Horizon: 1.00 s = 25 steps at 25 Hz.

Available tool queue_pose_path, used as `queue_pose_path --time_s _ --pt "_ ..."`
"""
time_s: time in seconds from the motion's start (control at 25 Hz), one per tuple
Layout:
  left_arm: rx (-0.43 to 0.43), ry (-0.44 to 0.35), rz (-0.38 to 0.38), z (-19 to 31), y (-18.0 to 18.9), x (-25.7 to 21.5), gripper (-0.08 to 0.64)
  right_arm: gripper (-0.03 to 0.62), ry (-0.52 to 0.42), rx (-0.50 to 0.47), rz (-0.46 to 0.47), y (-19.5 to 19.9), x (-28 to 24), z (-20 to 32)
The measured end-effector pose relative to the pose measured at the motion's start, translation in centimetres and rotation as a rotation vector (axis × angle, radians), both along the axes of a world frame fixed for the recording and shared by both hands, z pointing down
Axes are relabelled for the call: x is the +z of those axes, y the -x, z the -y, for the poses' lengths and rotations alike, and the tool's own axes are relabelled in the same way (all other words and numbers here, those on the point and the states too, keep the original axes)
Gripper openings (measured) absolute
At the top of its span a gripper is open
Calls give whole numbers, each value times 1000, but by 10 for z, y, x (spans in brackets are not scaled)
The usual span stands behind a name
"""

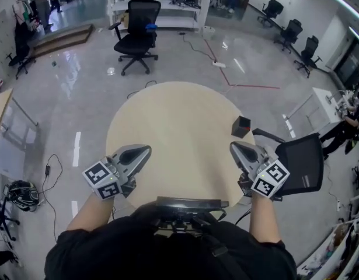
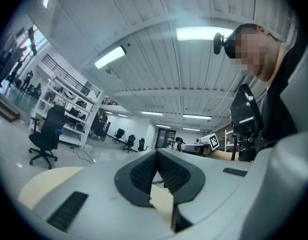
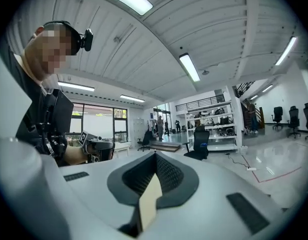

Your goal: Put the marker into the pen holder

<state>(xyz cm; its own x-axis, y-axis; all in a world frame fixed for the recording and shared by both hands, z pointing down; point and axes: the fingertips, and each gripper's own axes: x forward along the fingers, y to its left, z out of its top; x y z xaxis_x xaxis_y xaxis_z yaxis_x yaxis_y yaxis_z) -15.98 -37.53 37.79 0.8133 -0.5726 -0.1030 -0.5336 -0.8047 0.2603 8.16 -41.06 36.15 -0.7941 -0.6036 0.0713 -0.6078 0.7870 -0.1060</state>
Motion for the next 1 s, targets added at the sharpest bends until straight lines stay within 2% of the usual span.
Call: queue_pose_path --time_s 0.12,0.32,1.0 --pt "-43 6 -41 -9 -6 -3 -6 2 -20 -52 12 -2 -6 -4" --pt "-58 -14 -53 -16 -28 -6 -6 2 -34 -97 18 -11 -1 -7" --pt "-42 -19 -21 -23 -21 -14 -6 2 -55 -109 13 2 -4 -18"
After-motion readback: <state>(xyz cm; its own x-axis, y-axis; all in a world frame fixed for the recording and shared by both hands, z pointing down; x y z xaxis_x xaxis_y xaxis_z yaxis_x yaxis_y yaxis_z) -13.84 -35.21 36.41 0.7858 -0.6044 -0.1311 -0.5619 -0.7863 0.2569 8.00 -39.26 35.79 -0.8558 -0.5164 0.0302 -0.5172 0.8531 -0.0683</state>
